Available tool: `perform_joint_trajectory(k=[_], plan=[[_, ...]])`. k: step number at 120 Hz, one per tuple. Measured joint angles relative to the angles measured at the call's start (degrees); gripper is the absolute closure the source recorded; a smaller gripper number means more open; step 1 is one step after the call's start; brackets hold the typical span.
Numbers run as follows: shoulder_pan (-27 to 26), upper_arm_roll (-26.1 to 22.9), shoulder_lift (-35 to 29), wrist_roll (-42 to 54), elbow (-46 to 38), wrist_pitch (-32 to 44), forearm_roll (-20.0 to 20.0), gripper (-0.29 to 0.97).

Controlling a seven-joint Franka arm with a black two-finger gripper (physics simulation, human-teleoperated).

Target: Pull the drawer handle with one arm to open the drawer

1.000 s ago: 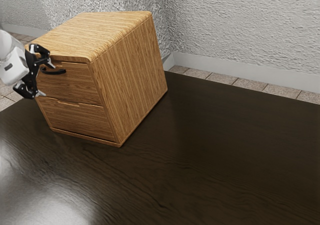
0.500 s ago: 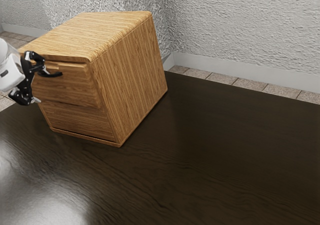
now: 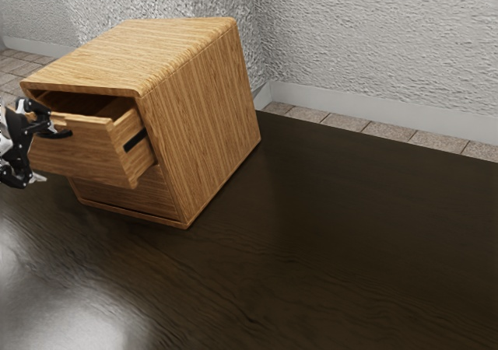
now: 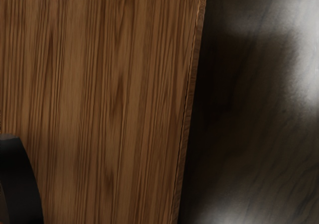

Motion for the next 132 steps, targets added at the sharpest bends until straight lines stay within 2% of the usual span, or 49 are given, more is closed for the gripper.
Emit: perform_joint_trajectory(k=[11,20,36,90,107,120,132], plan=[[3.0,-2.9,-1.3,0.0,-1.9,0.0,-0.9,0.13],[5.4,-4.5,-2.8,-0.1,-3.7,0.0,-1.3,0.09],[9.8,-7.3,-5.1,0.0,-5.8,0.0,-1.2,0.11],[16.0,-10.5,-11.7,0.0,-11.7,-0.1,-1.8,0.03],[19.2,-13.1,-14.7,0.2,-14.2,-0.3,-2.7,0.06],[21.4,-14.1,-17.0,0.4,-15.9,-0.8,-3.3,0.01],[22.9,-15.1,-19.6,0.5,-17.3,-1.6,-3.5,0.03]])
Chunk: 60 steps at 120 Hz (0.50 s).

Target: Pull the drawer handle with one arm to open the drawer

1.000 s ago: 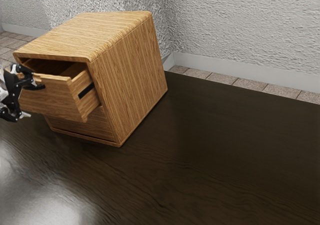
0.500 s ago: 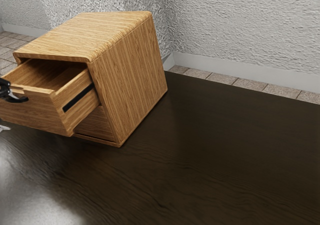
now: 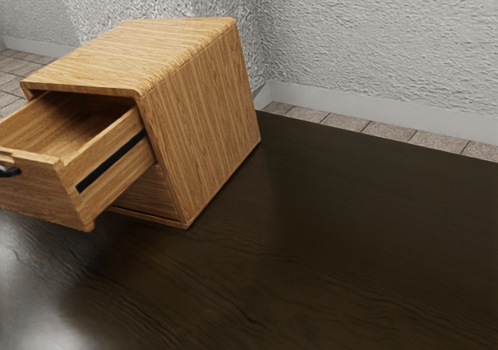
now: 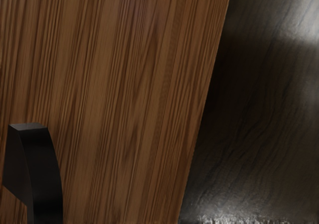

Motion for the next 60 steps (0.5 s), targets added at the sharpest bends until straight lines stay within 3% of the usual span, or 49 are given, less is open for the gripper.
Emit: perform_joint_trajectory(k=[46,60], plan=[[3.5,-0.3,-6.8,0.8,-4.5,-2.8,-0.2,-0.01],[4.4,-0.4,-7.8,1.1,-4.8,-3.8,-0.7,0.11]])
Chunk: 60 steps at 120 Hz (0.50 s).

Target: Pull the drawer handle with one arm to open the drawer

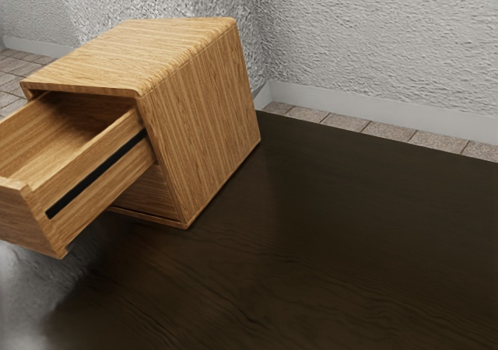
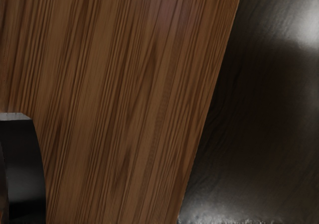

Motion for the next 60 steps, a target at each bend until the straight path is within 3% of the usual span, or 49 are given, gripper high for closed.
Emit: perform_joint_trajectory(k=[9,20,33,40,49,60], plan=[[0.5,-0.1,-0.7,0.2,0.0,-0.7,-0.3,0.17],[1.6,-0.9,-1.9,0.6,0.0,-1.6,-1.2,0.32],[2.8,-3.3,-2.4,1.1,0.4,-2.4,-3.3,0.32],[3.5,-5.0,-2.4,1.5,1.9,-2.6,-5.3,0.46],[3.7,-6.0,-2.4,2.0,4.6,-2.8,-7.5,0.29],[3.5,-9.1,-2.7,2.5,7.5,-3.9,-11.0,0.16]])
